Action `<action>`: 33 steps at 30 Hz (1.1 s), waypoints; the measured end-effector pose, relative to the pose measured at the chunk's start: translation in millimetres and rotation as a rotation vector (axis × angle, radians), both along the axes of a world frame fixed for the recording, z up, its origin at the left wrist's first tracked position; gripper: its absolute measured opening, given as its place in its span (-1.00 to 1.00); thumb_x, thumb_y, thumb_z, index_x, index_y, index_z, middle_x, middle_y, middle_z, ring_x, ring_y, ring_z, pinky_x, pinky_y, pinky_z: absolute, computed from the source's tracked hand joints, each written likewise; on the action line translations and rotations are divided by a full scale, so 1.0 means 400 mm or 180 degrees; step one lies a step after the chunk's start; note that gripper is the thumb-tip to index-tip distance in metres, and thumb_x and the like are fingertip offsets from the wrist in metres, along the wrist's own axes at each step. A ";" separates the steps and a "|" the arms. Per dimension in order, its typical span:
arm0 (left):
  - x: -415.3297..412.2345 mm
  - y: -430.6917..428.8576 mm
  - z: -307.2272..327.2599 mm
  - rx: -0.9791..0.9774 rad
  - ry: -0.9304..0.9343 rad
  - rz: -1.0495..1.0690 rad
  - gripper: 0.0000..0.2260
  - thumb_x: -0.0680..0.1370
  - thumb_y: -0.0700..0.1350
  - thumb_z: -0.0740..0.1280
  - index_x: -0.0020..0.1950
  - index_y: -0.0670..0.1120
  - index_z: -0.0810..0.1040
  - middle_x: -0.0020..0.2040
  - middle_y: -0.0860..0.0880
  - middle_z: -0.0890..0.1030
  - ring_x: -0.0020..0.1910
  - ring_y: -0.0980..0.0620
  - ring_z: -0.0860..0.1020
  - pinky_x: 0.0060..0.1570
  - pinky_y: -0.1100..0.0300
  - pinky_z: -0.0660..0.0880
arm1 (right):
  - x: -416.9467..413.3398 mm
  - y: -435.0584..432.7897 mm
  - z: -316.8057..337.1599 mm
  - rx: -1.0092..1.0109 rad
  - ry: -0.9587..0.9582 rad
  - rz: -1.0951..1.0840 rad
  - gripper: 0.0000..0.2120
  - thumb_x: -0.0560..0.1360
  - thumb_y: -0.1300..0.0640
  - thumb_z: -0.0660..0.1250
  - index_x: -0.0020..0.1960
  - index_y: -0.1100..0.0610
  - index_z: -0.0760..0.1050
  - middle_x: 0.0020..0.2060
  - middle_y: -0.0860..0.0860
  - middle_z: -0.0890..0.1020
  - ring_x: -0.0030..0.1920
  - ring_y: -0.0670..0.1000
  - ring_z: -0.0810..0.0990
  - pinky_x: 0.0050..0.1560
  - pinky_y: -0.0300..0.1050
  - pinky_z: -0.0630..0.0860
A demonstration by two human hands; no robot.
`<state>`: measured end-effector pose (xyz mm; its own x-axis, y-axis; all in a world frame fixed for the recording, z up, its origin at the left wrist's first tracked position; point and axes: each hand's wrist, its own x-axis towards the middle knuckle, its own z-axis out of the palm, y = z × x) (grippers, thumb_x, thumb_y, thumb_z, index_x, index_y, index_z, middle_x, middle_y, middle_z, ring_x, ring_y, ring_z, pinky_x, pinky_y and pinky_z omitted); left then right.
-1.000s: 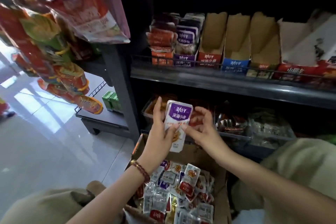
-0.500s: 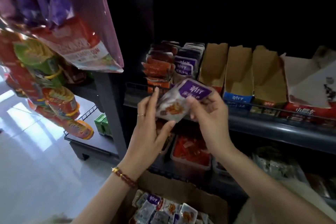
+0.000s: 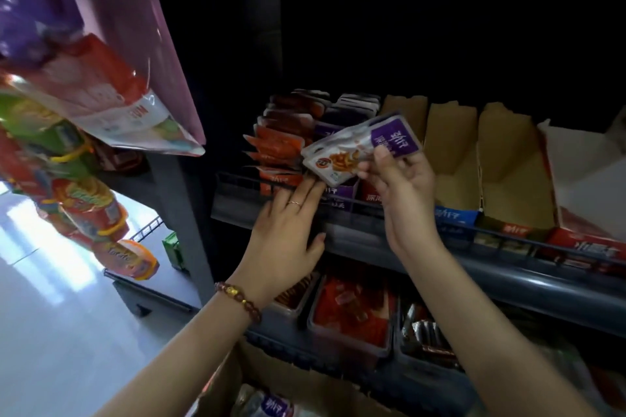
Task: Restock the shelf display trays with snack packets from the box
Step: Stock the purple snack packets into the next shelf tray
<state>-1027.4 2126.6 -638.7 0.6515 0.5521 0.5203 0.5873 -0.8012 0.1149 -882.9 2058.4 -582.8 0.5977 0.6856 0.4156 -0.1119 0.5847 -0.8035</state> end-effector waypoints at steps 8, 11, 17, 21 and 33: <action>-0.015 0.015 -0.012 0.0038 -0.0118 -0.0223 -0.28 0.41 -0.10 0.38 0.52 -0.06 0.18 0.50 0.02 0.24 0.15 0.01 0.34 0.11 0.10 0.44 | 0.020 0.033 0.018 -0.0012 -0.0860 -0.0713 -0.79 0.53 0.28 0.31 0.05 0.03 0.39 -0.09 -0.06 0.60 -0.09 -0.17 0.61 -0.01 -0.31 0.52; -0.017 0.015 -0.017 0.0043 -0.0121 -0.0244 -0.26 0.41 -0.12 0.38 0.53 -0.06 0.15 0.51 0.03 0.21 0.17 0.01 0.34 0.12 0.11 0.44 | 0.031 0.037 0.018 -0.0134 -0.1246 -0.0909 -0.80 0.53 0.25 0.32 0.01 -0.01 0.38 -0.14 -0.08 0.59 -0.14 -0.17 0.61 -0.06 -0.32 0.51; -0.014 0.015 -0.021 -0.0034 -0.0170 -0.0285 -0.26 0.42 -0.12 0.37 0.54 -0.03 0.10 0.53 0.04 0.17 0.27 -0.01 0.33 0.20 0.07 0.43 | 0.014 0.069 0.016 -0.0568 -0.2034 -0.1069 -0.84 0.51 0.15 0.36 0.02 -0.02 0.43 -0.09 -0.16 0.55 -0.16 -0.27 0.54 -0.17 -0.43 0.44; -0.012 0.016 -0.021 -0.0053 -0.0199 -0.0306 -0.25 0.42 -0.12 0.37 0.54 -0.02 0.09 0.52 0.05 0.17 0.26 0.02 0.33 0.20 0.10 0.41 | 0.008 0.095 0.002 -0.0977 -0.2322 -0.1374 -0.66 0.49 0.12 0.39 0.23 0.09 0.42 0.08 -0.07 0.45 -0.25 -0.27 0.50 -0.23 -0.47 0.43; -0.010 0.021 -0.026 -0.0109 -0.0290 -0.0399 -0.26 0.43 -0.13 0.35 0.54 -0.02 0.07 0.52 0.07 0.14 0.34 0.05 0.28 0.28 0.19 0.28 | 0.008 0.118 0.003 -0.1478 -0.3312 -0.2021 -0.51 0.54 0.02 0.32 0.42 -0.07 0.27 0.35 0.02 0.19 -0.37 -0.21 0.37 -0.46 -0.40 0.25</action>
